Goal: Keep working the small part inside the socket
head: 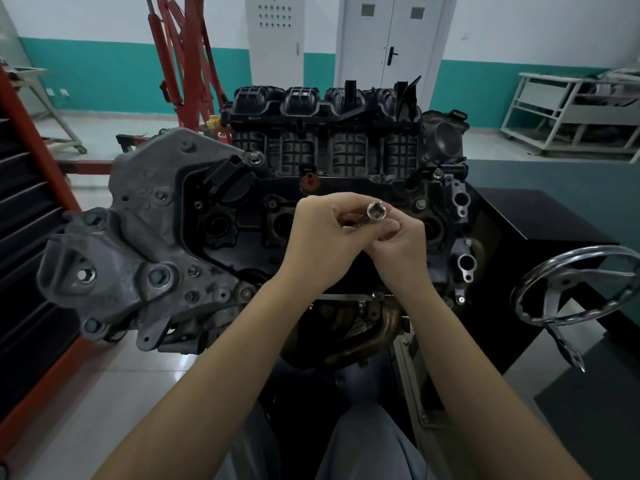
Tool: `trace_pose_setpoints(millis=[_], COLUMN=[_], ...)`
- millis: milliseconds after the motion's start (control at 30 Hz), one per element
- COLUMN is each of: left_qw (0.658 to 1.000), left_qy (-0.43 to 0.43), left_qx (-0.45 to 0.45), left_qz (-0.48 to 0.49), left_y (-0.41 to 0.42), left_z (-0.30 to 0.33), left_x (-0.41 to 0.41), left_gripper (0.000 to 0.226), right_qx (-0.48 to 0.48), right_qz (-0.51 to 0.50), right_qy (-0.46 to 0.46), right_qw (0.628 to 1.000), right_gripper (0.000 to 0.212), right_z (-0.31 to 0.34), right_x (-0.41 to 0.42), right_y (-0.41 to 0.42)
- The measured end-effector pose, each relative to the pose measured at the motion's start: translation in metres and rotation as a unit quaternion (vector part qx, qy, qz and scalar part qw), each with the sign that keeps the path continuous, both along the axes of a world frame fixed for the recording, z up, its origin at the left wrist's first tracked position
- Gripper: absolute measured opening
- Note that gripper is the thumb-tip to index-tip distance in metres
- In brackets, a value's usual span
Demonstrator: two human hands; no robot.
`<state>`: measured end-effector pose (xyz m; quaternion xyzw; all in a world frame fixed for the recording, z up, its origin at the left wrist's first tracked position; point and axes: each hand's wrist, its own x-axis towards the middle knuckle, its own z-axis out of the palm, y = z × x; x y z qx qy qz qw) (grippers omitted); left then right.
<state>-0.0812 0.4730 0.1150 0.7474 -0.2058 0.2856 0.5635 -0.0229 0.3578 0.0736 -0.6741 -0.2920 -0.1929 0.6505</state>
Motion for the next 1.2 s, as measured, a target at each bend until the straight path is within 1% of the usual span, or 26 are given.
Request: trace_pose_setpoints(millis=[100,167,267,300,367,433,500,567,633,733,800,867,933,1000,1100,1200], left_qw=[0.998,0.996,1.000,1.000,1.000,1.000,0.998,0.997,1.000,0.999,1.000,0.999,0.997,0.998,0.999,0.998], left_qy=[0.026,0.035,0.009,-0.002,-0.008,0.005,0.014,0.014,0.000,-0.026,-0.021,-0.007,-0.001,-0.003,-0.012,-0.004], left_qx=[-0.011,-0.009,0.000,0.002,0.002,-0.009,-0.017,-0.010,-0.001,-0.011,-0.012,-0.013,-0.017,-0.015,-0.025,-0.059], left_qz=[-0.057,-0.078,-0.027,-0.010,0.001,-0.025,-0.062,-0.070,-0.031,0.029,0.015,-0.035,-0.070,-0.062,-0.026,-0.036], left_y=[0.0017,0.0018,-0.0001,-0.0005,-0.0002,0.0018,0.0036,0.0040,0.0025,0.0007,0.0016,0.0031,0.0040,0.0037,0.0019,0.0020], left_z=[0.0020,0.0029,0.0013,0.0002,-0.0002,0.0001,0.0003,0.0003,-0.0005,-0.0028,-0.0025,-0.0018,-0.0015,-0.0018,-0.0037,-0.0042], left_x=[-0.0008,-0.0018,-0.0019,-0.0017,-0.0014,-0.0013,-0.0019,-0.0026,-0.0026,-0.0020,-0.0020,-0.0023,-0.0031,-0.0028,-0.0019,-0.0018], left_gripper=[0.026,0.029,0.027,0.024,0.021,0.023,0.026,0.028,0.027,0.022,0.022,0.026,0.031,0.033,0.029,0.028], right_qx=[-0.023,-0.022,-0.002,-0.001,-0.008,-0.020,-0.029,-0.023,-0.018,-0.016,-0.026,-0.048,-0.054,-0.047,-0.028,-0.040], right_qz=[0.015,0.002,-0.006,-0.010,-0.006,0.014,0.024,0.016,0.000,-0.002,0.010,0.021,0.020,0.011,0.013,0.029], right_qy=[0.008,0.010,0.001,-0.005,-0.014,-0.011,-0.003,-0.008,-0.018,-0.020,-0.027,-0.027,-0.021,-0.021,-0.019,-0.029], right_qw=[1.000,1.000,1.000,1.000,1.000,1.000,0.999,1.000,1.000,1.000,0.999,0.998,0.998,0.999,0.999,0.998], right_gripper=[0.024,0.022,0.012,0.011,0.016,0.024,0.022,0.022,0.024,0.015,0.020,0.029,0.031,0.031,0.029,0.029], right_z=[0.0034,0.0050,0.0041,0.0033,0.0020,0.0026,0.0030,0.0029,0.0017,-0.0002,-0.0012,0.0004,0.0010,0.0003,-0.0003,0.0010], right_x=[-0.0023,-0.0038,-0.0031,-0.0024,-0.0013,-0.0016,-0.0028,-0.0027,-0.0014,0.0009,0.0021,0.0010,0.0010,0.0031,0.0048,0.0016], right_y=[-0.0009,0.0007,0.0014,0.0015,0.0003,-0.0008,-0.0014,-0.0010,0.0001,0.0009,-0.0006,-0.0017,-0.0017,-0.0020,-0.0028,-0.0035])
